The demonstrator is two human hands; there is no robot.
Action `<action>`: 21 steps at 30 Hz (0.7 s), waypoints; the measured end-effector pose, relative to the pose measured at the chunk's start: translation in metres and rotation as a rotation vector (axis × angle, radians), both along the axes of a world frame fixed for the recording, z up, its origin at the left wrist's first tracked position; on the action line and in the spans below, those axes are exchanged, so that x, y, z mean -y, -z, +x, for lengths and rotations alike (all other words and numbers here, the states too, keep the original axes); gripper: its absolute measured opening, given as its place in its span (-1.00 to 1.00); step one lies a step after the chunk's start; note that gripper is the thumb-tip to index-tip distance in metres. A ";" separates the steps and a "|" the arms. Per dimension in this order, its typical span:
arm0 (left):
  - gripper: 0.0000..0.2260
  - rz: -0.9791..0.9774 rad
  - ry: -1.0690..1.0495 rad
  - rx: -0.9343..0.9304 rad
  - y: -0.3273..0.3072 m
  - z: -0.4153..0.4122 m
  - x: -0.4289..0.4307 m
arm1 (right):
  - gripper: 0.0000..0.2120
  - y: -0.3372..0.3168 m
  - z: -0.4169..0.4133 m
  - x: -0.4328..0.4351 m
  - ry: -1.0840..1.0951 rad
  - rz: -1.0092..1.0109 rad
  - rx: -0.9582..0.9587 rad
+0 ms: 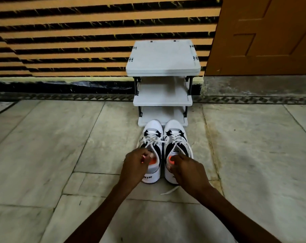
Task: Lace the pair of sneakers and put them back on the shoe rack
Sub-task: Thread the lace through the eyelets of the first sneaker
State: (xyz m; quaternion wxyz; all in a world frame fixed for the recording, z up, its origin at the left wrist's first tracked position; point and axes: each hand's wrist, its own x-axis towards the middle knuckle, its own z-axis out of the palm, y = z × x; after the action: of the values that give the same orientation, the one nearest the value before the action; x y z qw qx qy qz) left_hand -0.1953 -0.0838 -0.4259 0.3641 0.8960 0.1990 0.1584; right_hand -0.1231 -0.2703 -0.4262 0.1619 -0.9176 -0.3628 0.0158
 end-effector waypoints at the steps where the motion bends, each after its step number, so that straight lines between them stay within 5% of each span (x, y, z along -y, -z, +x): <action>1: -0.84 0.011 -0.074 0.025 -0.003 0.006 -0.005 | -0.77 -0.006 0.003 -0.005 0.013 0.030 0.011; 3: -0.93 -0.012 -0.173 0.023 -0.005 0.018 -0.020 | -0.80 -0.012 0.011 -0.019 0.053 0.117 -0.005; 8: -0.69 -0.051 -0.050 -0.184 0.006 0.028 -0.035 | -0.82 -0.007 0.020 -0.053 0.054 0.032 -0.089; 17: -0.67 0.162 -0.028 -0.195 0.019 0.012 -0.030 | -0.75 0.020 -0.002 -0.037 0.070 0.116 -0.002; 21: -0.72 0.090 -0.031 -0.177 0.022 0.023 -0.031 | -0.79 0.018 -0.002 -0.043 0.117 0.169 -0.028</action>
State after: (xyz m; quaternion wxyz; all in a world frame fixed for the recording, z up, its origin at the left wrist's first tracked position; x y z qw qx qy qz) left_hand -0.1725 -0.0523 -0.4477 0.3019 0.9187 0.2370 0.0931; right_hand -0.1248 -0.2275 -0.4438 0.2445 -0.9199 -0.3063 -0.0115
